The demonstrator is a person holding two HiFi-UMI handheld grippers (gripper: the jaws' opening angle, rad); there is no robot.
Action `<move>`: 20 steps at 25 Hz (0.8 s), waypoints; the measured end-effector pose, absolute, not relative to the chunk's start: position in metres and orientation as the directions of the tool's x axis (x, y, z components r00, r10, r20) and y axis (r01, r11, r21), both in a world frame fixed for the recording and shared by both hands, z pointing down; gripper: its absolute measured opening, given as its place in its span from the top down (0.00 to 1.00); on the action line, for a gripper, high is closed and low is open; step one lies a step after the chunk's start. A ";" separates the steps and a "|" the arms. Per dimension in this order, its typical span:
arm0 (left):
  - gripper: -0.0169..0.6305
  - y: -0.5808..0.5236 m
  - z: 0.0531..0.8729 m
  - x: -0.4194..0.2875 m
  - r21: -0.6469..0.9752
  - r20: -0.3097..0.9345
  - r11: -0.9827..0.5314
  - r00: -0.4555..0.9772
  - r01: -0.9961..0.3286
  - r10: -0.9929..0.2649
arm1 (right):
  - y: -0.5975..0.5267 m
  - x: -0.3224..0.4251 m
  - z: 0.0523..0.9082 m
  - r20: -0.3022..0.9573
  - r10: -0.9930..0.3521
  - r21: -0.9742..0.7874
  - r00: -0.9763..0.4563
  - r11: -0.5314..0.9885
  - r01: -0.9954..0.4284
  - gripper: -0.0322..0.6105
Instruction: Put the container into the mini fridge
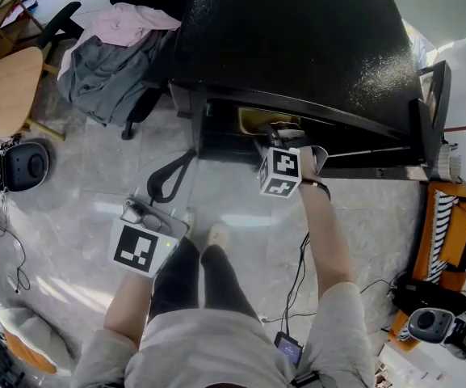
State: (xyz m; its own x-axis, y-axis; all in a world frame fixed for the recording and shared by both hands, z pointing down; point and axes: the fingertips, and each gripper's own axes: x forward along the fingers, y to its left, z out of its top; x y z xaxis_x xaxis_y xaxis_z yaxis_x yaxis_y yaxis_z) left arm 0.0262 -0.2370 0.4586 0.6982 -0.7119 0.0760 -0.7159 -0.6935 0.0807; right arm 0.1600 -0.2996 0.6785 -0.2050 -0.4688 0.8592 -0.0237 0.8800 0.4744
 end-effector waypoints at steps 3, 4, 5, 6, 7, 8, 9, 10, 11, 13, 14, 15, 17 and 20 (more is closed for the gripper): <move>0.97 -0.239 0.458 0.026 0.081 0.075 -0.689 0.694 -0.720 -0.716 | -0.308 0.162 0.680 0.857 -0.477 0.480 -0.196 0.877 -0.037 0.88; 0.97 -0.239 0.458 0.025 0.080 0.075 -0.688 0.693 -0.721 -0.718 | -0.311 0.162 0.680 0.855 -0.480 0.482 -0.194 0.875 -0.043 0.88; 0.97 -0.240 0.458 0.025 0.079 0.074 -0.686 0.691 -0.723 -0.719 | -0.314 0.162 0.681 0.854 -0.484 0.485 -0.193 0.874 -0.046 0.88; 0.97 -0.241 0.458 0.024 0.078 0.075 -0.684 0.689 -0.725 -0.721 | -0.316 0.162 0.681 0.852 -0.487 0.488 -0.192 0.872 -0.045 0.88; 0.97 -0.241 0.458 0.023 0.078 0.075 -0.682 0.686 -0.727 -0.724 | -0.320 0.162 0.681 0.850 -0.491 0.492 -0.189 0.870 -0.045 0.87; 0.97 -0.242 0.458 0.022 0.077 0.076 -0.679 0.684 -0.730 -0.726 | -0.323 0.162 0.681 0.848 -0.496 0.497 -0.186 0.867 -0.046 0.87; 0.97 -0.242 0.458 0.022 0.076 0.075 -0.677 0.681 -0.732 -0.728 | -0.326 0.163 0.681 0.846 -0.502 0.502 -0.181 0.864 -0.046 0.87; 0.97 -0.243 0.457 0.021 0.075 0.075 -0.675 0.679 -0.734 -0.731 | -0.330 0.164 0.681 0.844 -0.507 0.508 -0.174 0.860 -0.045 0.87; 0.97 -0.243 0.457 0.020 0.075 0.074 -0.672 0.676 -0.737 -0.733 | -0.333 0.165 0.681 0.842 -0.513 0.514 -0.168 0.857 -0.044 0.87; 0.97 -0.243 0.457 0.018 0.076 0.077 -0.667 0.671 -0.741 -0.737 | -0.340 0.166 0.681 0.837 -0.525 0.525 -0.157 0.850 -0.042 0.87; 0.97 -0.243 0.457 0.017 0.076 0.079 -0.664 0.669 -0.743 -0.739 | -0.343 0.166 0.681 0.835 -0.529 0.530 -0.151 0.847 -0.043 0.86; 0.97 -0.243 0.457 0.015 0.076 0.081 -0.662 0.666 -0.746 -0.741 | -0.346 0.167 0.681 0.832 -0.535 0.534 -0.146 0.844 -0.044 0.86; 0.97 -0.244 0.457 0.013 0.074 0.082 -0.658 0.662 -0.750 -0.745 | -0.352 0.168 0.682 0.824 -0.549 0.548 -0.137 0.835 -0.048 0.86; 0.97 -0.244 0.458 0.009 0.072 0.085 -0.652 0.656 -0.755 -0.750 | -0.358 0.169 0.683 0.820 -0.558 0.555 -0.129 0.830 -0.061 0.86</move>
State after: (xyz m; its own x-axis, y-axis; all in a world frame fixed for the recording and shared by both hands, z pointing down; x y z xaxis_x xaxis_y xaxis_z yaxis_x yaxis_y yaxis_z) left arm 0.0091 -0.2444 0.4581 0.6556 -0.7503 0.0847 -0.7551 -0.6516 0.0725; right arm 0.1693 -0.3583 0.6832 -0.1294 -0.5578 0.8198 -0.0605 0.8297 0.5550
